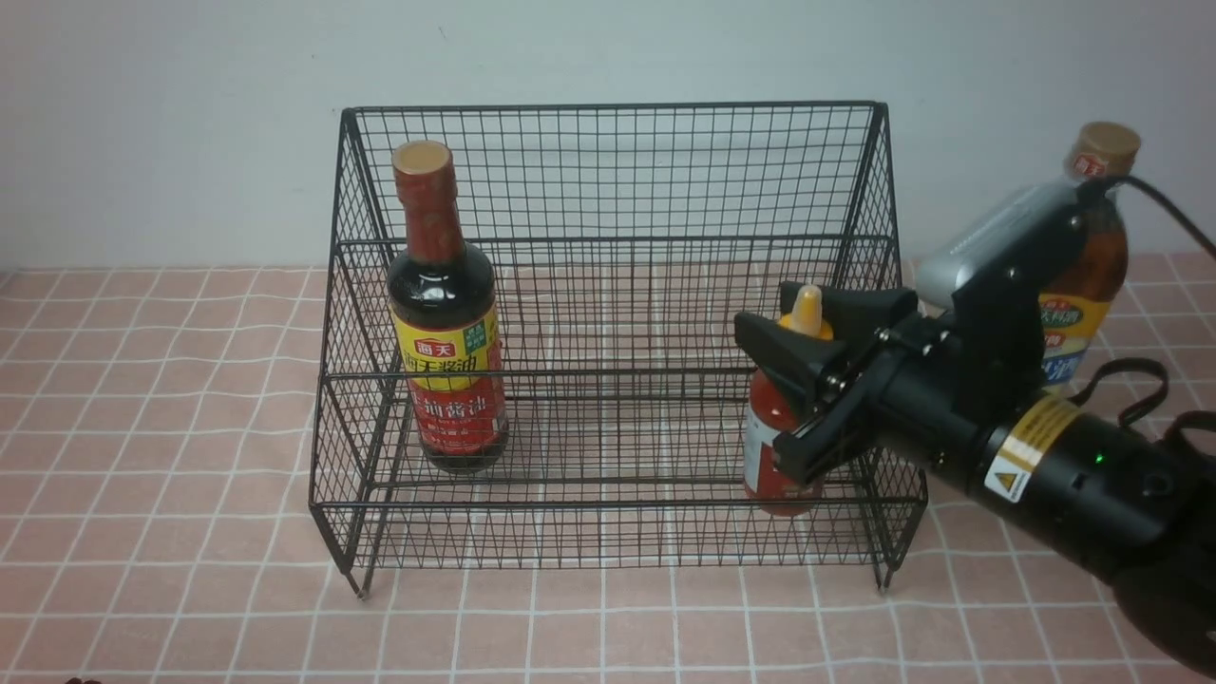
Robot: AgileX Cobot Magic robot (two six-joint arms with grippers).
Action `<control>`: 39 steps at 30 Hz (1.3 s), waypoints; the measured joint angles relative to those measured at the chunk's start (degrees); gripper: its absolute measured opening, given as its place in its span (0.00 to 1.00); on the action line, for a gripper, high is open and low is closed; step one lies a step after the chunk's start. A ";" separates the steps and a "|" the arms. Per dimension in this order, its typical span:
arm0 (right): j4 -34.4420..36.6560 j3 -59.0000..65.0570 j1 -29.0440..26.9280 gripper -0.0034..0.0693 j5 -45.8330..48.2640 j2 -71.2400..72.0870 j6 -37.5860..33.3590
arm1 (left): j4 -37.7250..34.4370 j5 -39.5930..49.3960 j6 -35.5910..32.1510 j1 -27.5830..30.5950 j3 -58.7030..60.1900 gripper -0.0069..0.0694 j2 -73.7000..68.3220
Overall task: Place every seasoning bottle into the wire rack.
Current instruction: Use the right arm to put the condiment bottle back on the shelf, then use the right arm to grab the condiment bottle closest to it
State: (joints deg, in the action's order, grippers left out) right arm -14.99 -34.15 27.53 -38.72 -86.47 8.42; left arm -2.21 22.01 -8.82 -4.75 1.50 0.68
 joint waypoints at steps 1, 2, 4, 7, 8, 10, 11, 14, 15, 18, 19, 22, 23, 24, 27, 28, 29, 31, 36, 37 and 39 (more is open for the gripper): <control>0.06 0.00 0.00 0.41 0.07 -0.26 0.00 | 0.00 0.00 0.00 0.00 0.00 0.08 0.00; 0.29 0.00 0.00 0.41 0.19 -0.46 0.00 | 0.00 0.00 0.00 0.00 0.00 0.08 0.00; 0.41 0.00 0.00 0.41 0.57 -0.88 0.00 | 0.00 0.00 0.00 0.00 0.00 0.08 0.00; 0.45 -0.17 0.00 0.41 1.29 -1.58 0.00 | 0.00 0.00 0.00 0.00 0.00 0.08 0.00; 0.53 -0.19 0.00 0.41 1.44 -1.84 0.00 | 0.00 0.00 0.00 0.00 0.00 0.08 0.00; 0.66 -0.37 0.00 0.41 1.59 -2.42 0.00 | 0.00 0.00 0.00 0.00 0.00 0.08 0.00; 0.70 -0.43 0.00 0.41 1.84 -2.73 0.00 | 0.00 0.00 0.00 0.00 0.00 0.08 0.00; 0.88 -0.43 0.00 0.42 2.08 -3.60 0.00 | 0.00 0.00 0.00 0.00 0.00 0.08 0.00; 0.88 -0.43 0.00 0.43 2.23 -3.80 0.00 | 0.00 0.00 0.00 0.00 0.00 0.08 0.00; 1.41 -0.45 0.00 0.46 1.74 -4.13 0.00 | 0.00 0.00 0.00 0.00 0.00 0.08 0.00; 1.57 -0.49 0.00 0.48 1.47 -4.13 0.00 | 0.00 0.00 0.00 0.00 0.00 0.08 0.00; 1.72 -0.56 0.00 0.50 1.31 -4.13 0.00 | 0.00 0.00 0.00 0.00 0.00 0.08 0.00; 1.72 -0.56 0.00 0.51 1.20 -4.13 0.00 | 0.00 0.00 0.00 0.00 0.00 0.08 0.00; 1.72 -0.56 0.00 0.51 1.20 -4.13 0.00 | 0.00 0.00 0.00 0.00 0.00 0.08 0.00; 2.31 -0.56 0.00 0.51 0.93 -2.77 0.00 | 0.00 0.00 0.00 0.00 0.00 0.08 0.00; 2.88 -0.56 0.00 0.51 0.94 -1.62 0.00 | 0.00 0.00 0.00 0.00 0.00 0.08 0.00; 3.40 -0.56 0.00 0.51 0.94 -0.78 0.00 | 0.00 0.00 0.00 0.00 0.00 0.08 0.00; 5.48 -0.56 0.00 0.51 0.94 2.73 -0.14 | 0.00 0.00 0.00 0.00 0.00 0.08 0.00; 9.12 -0.56 -1.18 0.51 1.08 11.26 -3.48 | 0.00 0.00 0.00 0.00 0.00 0.08 0.00; 9.95 -0.56 -2.25 0.51 2.03 14.23 -5.40 | 0.00 0.00 0.00 0.00 0.00 0.08 0.00; 10.76 -0.56 -4.38 0.51 4.31 18.22 -9.12 | 0.00 0.00 0.00 0.00 0.00 0.08 0.00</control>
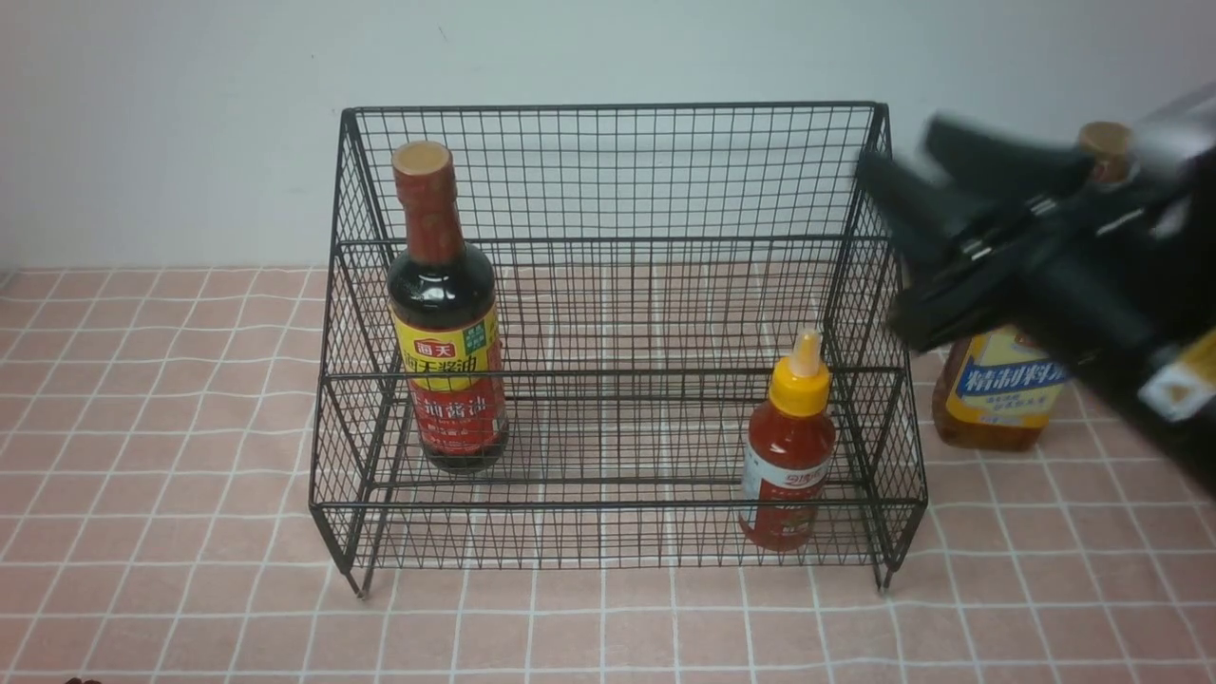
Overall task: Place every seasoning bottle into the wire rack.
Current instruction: Use the right arm to grab the condiment bottle closest to it
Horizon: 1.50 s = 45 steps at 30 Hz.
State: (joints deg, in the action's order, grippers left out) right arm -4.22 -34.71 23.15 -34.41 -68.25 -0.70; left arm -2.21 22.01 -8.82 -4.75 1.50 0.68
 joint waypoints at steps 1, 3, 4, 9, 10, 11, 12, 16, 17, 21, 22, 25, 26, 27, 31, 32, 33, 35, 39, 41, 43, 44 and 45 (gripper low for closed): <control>0.05 0.00 -0.25 0.51 0.23 0.00 0.00 | 0.00 0.00 0.00 0.00 0.00 0.08 0.00; 1.35 0.00 -3.21 0.51 2.53 2.34 -4.35 | 0.00 0.00 0.00 0.00 0.00 0.08 0.00; 1.93 0.00 -4.08 0.51 3.20 2.71 -5.56 | 0.00 0.00 0.00 0.00 0.00 0.08 0.00; 8.23 0.05 -11.28 0.51 8.31 2.56 -12.39 | 0.00 0.00 0.00 0.00 0.00 0.08 0.00; 8.68 0.05 -11.91 0.51 8.58 2.23 -12.58 | 0.00 0.00 0.00 0.00 0.00 0.08 0.00; 9.34 0.05 -13.40 0.51 8.63 1.44 -12.68 | 0.00 0.00 0.00 0.00 0.00 0.08 0.00; 9.50 0.05 -13.88 0.51 8.49 1.03 -12.75 | 0.00 0.00 0.00 0.00 0.00 0.08 0.00; 10.64 0.05 -15.67 0.52 6.07 -2.24 -12.29 | 0.00 0.00 0.00 0.00 0.00 0.08 0.00; 11.58 0.05 -15.83 0.55 4.41 -4.21 -11.55 | 0.00 0.00 0.00 0.00 0.00 0.08 0.00; 12.32 0.05 -15.88 0.61 0.97 -7.31 -10.83 | 0.00 0.00 0.00 0.00 0.00 0.08 0.00; 12.43 0.05 -15.88 0.64 -1.21 -8.86 -10.67 | 0.00 0.00 0.00 0.00 0.00 0.08 0.00; 13.22 0.05 -15.88 0.71 -4.13 -12.13 -10.60 | 0.00 0.00 0.00 0.00 0.00 0.08 0.00; 13.40 0.05 -15.88 0.71 -4.50 -12.51 -10.60 | 0.00 0.00 0.00 0.00 0.00 0.08 0.00; 13.94 -0.01 -15.88 0.72 -5.13 -13.53 -10.60 | 0.00 0.00 0.00 0.00 0.00 0.08 0.00; 15.77 -1.65 -15.94 0.74 -6.26 -17.68 -10.55 | 0.00 0.00 0.00 0.00 0.00 0.08 0.00; 15.86 -2.33 -15.94 0.74 -6.25 -18.66 -10.37 | 0.00 0.00 0.00 0.00 0.00 0.08 0.00; 15.89 -3.23 -15.94 0.74 -6.25 -19.41 -10.14 | 0.00 0.00 0.00 0.00 0.00 0.08 0.00; 15.89 -4.46 -15.94 0.74 -6.30 -20.63 -9.37 | 0.00 0.00 0.00 0.00 0.00 0.08 0.00; 15.89 -7.95 -15.94 0.74 -6.22 -24.47 -6.16 | 0.00 0.00 0.00 0.00 0.00 0.08 0.00; 15.77 -9.23 -15.94 0.73 -6.01 -25.93 -5.88 | 0.00 0.00 0.00 0.00 0.00 0.08 0.00; 15.24 -9.82 -15.94 0.67 -5.87 -26.75 -5.88 | 0.00 0.00 0.00 0.00 0.00 0.08 0.00; 14.97 -10.02 -15.94 0.62 -5.59 -26.88 -5.88 | 0.00 0.00 0.00 0.00 0.00 0.08 0.00; 14.74 -10.17 -15.94 0.56 -5.59 -27.03 -5.88 | 0.00 0.00 0.00 0.00 0.00 0.08 0.00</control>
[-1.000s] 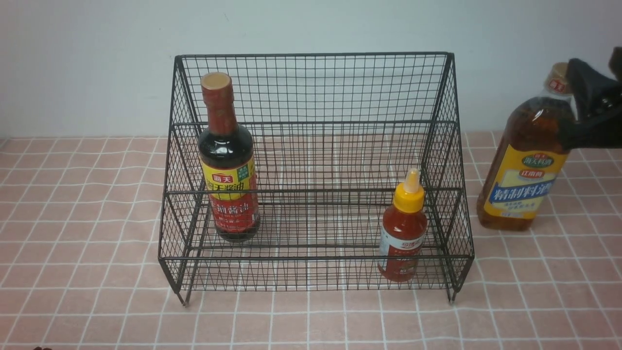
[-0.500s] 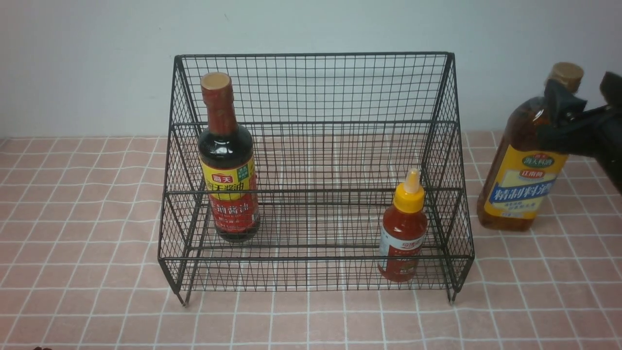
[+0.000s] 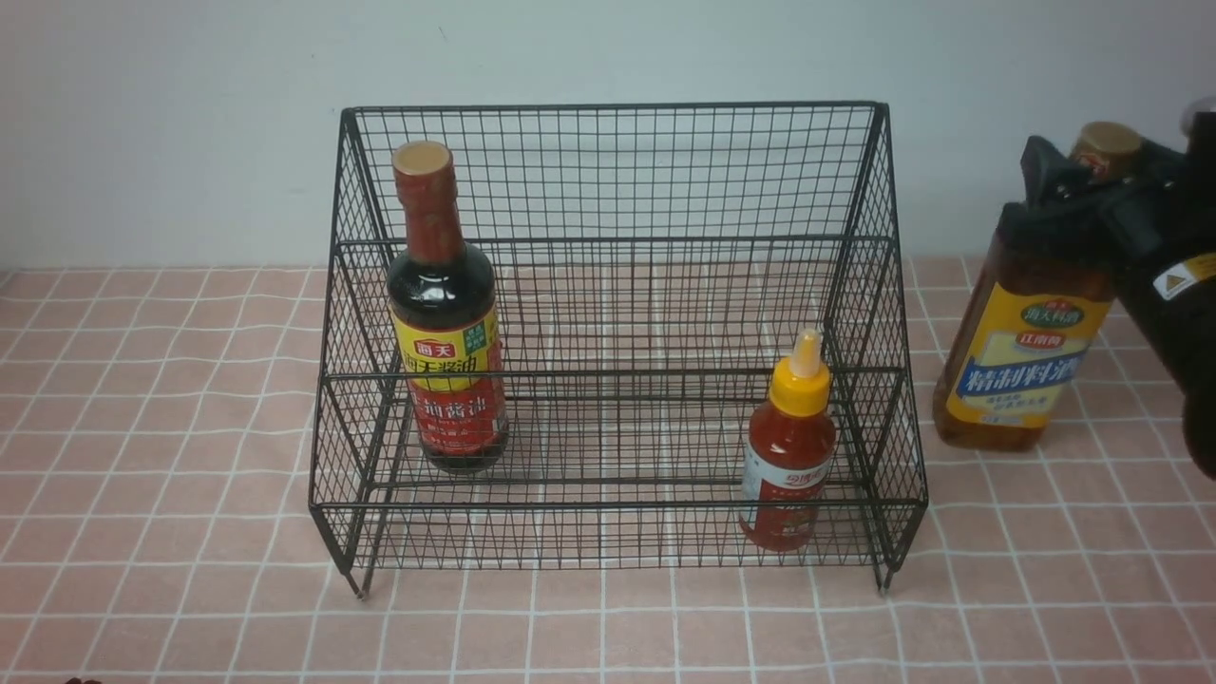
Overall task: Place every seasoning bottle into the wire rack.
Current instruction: Use the right arm to grab the condiment bottle closest to it, then use the right arm to put the condiment bottle back on the shelf
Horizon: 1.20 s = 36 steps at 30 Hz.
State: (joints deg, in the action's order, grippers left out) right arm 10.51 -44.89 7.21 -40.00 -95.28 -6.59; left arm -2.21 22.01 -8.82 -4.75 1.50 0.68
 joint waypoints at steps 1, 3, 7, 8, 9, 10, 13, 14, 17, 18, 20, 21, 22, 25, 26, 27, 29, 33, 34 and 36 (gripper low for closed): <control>-0.28 -0.15 0.00 0.52 -0.13 0.01 -0.07 | 0.00 0.00 0.00 0.00 0.00 0.08 0.00; -0.34 -0.39 0.00 0.48 0.29 0.15 -0.20 | 0.00 0.00 0.00 0.00 0.00 0.08 0.00; -0.07 -1.60 0.10 0.48 6.33 3.22 -4.05 | 0.00 0.00 0.00 0.00 0.00 0.08 0.00; -0.07 -2.03 0.16 0.48 7.53 3.93 -5.17 | 0.00 0.00 0.00 0.00 0.00 0.08 0.00; -0.07 -2.18 0.16 0.48 7.93 4.45 -5.37 | 0.00 0.00 0.00 0.00 0.00 0.08 0.00; 0.14 -3.91 0.10 0.48 11.28 6.83 -6.63 | 0.00 0.00 0.00 0.00 0.00 0.08 0.00; -0.14 -7.24 0.05 0.48 14.13 10.21 -6.73 | 0.00 0.00 0.00 0.00 0.00 0.08 0.00; -1.35 -10.55 0.05 0.48 16.03 12.35 -6.51 | 0.00 0.00 0.00 0.00 0.00 0.08 0.00; -5.96 -19.07 0.37 0.48 19.63 15.49 -4.37 | 0.00 0.00 0.00 0.00 0.00 0.08 0.00; -6.58 -20.21 0.48 0.48 20.09 15.72 -3.99 | 0.00 0.00 0.00 0.00 0.00 0.08 0.00; -9.88 -27.57 1.92 0.48 22.41 16.29 -1.82 | 0.00 0.00 0.00 0.00 0.00 0.08 0.00; -10.08 -28.04 2.06 0.48 22.70 16.29 -1.69 | 0.00 0.00 0.00 0.00 0.00 0.08 0.00; -10.81 -30.59 3.05 0.48 23.57 16.17 -0.89 | 0.00 0.00 0.00 0.00 0.00 0.08 0.00; -11.78 -35.45 6.10 0.48 25.15 14.91 1.45 | 0.00 0.00 0.00 0.00 0.00 0.08 0.00; -11.92 -37.02 7.60 0.48 25.41 14.34 2.65 | 0.00 0.00 0.00 0.00 0.00 0.08 0.00; -11.92 -38.30 9.15 0.48 25.64 13.60 3.90 | 0.00 0.00 0.00 0.00 0.00 0.08 0.00; -11.92 -39.52 11.20 0.48 25.92 12.39 5.27 | 0.00 0.00 0.00 0.00 0.00 0.08 0.00; -11.94 -40.90 14.45 0.48 26.22 9.80 6.59 | 0.00 0.00 0.00 0.00 0.00 0.08 0.00; -12.13 -41.48 16.21 0.48 26.63 7.58 6.59 | 0.00 0.00 0.00 0.00 0.00 0.08 0.00; -12.11 -41.68 17.31 0.48 26.82 5.37 6.59 | 0.00 0.00 0.00 0.00 0.00 0.08 0.00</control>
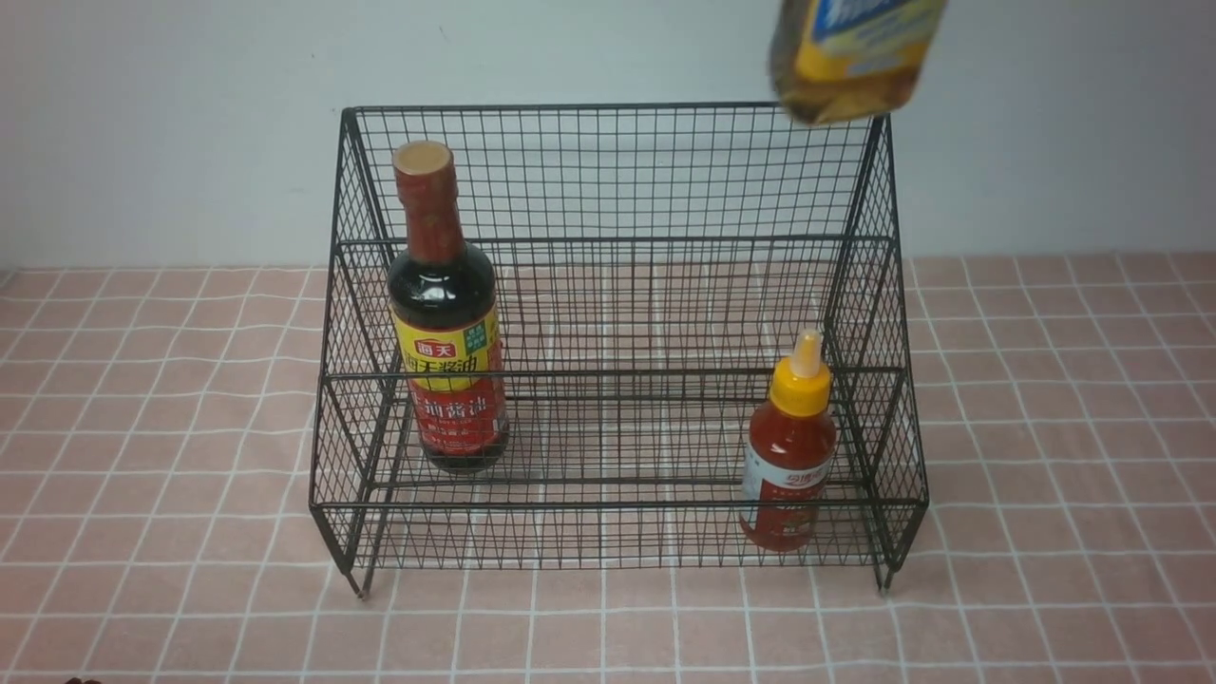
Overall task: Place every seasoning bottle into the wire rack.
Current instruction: Use the right arm to put the condiment bottle back on the shelf
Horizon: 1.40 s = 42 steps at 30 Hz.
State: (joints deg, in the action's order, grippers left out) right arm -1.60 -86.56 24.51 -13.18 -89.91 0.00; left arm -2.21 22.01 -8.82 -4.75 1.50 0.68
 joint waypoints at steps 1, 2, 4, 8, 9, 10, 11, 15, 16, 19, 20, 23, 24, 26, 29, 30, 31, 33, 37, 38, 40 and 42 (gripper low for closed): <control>0.00 0.01 0.28 0.48 0.19 -0.95 0.00 | 0.00 0.00 0.00 0.00 0.00 0.08 0.00; 0.00 0.01 0.50 0.48 0.28 -1.67 0.00 | 0.00 0.00 0.00 0.00 0.00 0.08 0.00; -0.05 0.01 0.72 0.48 0.48 -2.86 0.00 | 0.00 0.00 0.00 0.00 0.00 0.08 0.00; -0.11 0.01 0.73 0.48 0.85 -4.82 0.00 | 0.00 0.00 0.00 0.00 0.00 0.08 0.00; -0.10 0.01 0.73 0.48 0.89 -5.70 0.00 | 0.00 0.00 0.00 0.00 0.00 0.08 0.00; -0.03 0.01 0.73 0.48 0.89 -6.32 -0.32 | 0.00 0.00 0.00 0.00 0.00 0.08 0.00; 0.19 0.01 0.68 0.48 0.95 -6.60 -0.42 | 0.00 0.00 0.00 0.00 0.00 0.08 0.00; 1.60 0.01 0.44 0.48 1.10 -7.52 -0.65 | 0.00 0.00 0.00 0.00 0.00 0.08 0.00; 1.60 0.01 0.43 0.48 1.10 -7.54 -0.65 | 0.00 0.00 0.00 0.00 0.00 0.08 0.00; 1.92 0.01 -0.11 0.48 2.19 -7.73 -1.28 | 0.00 0.00 0.00 0.00 0.00 0.08 0.00; 1.98 -0.01 -0.48 0.48 3.99 -7.73 -1.72 | 0.00 0.00 0.00 0.00 0.00 0.08 0.00; 2.26 -0.01 -1.06 0.48 8.36 -7.73 -1.96 | -0.06 0.00 0.00 0.00 0.00 0.08 0.00; 2.26 -0.01 -1.13 0.48 10.43 -7.73 -2.01 | -0.06 0.00 0.00 0.00 0.00 0.08 0.00; 2.20 -0.06 -1.22 0.48 13.56 -7.73 -2.07 | -0.06 0.00 0.00 0.00 0.00 0.08 0.00; 2.38 -0.06 -1.22 0.48 20.12 -8.23 -2.14 | -0.06 0.00 0.00 0.00 0.00 0.08 0.00; 2.67 -0.06 -1.22 0.48 22.12 -8.63 -2.14 | -0.06 0.00 0.00 0.00 0.00 0.08 0.00; 2.75 -0.06 -1.22 0.48 23.78 -9.11 -2.14 | -0.06 0.00 0.00 0.00 0.00 0.08 0.00; 2.75 0.00 -1.22 0.48 26.42 -9.70 -1.97 | -0.06 0.00 0.00 0.00 0.00 0.08 0.00; 2.29 0.00 -1.22 0.48 29.26 -10.23 0.46 | -0.06 0.00 0.00 0.00 0.00 0.08 0.00; 2.15 0.00 -1.22 0.48 29.50 -10.34 1.11 | -0.06 0.00 0.00 0.00 0.00 0.08 0.00; 2.15 0.00 -1.22 0.48 30.21 -10.34 1.75 | -0.06 0.00 0.00 0.00 0.00 0.08 0.00; 2.15 0.00 -1.22 0.48 30.76 -10.34 2.13 | -0.06 0.00 0.00 0.00 0.00 0.08 0.00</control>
State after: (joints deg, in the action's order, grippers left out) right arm 0.54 -86.56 23.30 17.58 -100.25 2.13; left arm -2.27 22.01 -8.82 -4.75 1.50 0.68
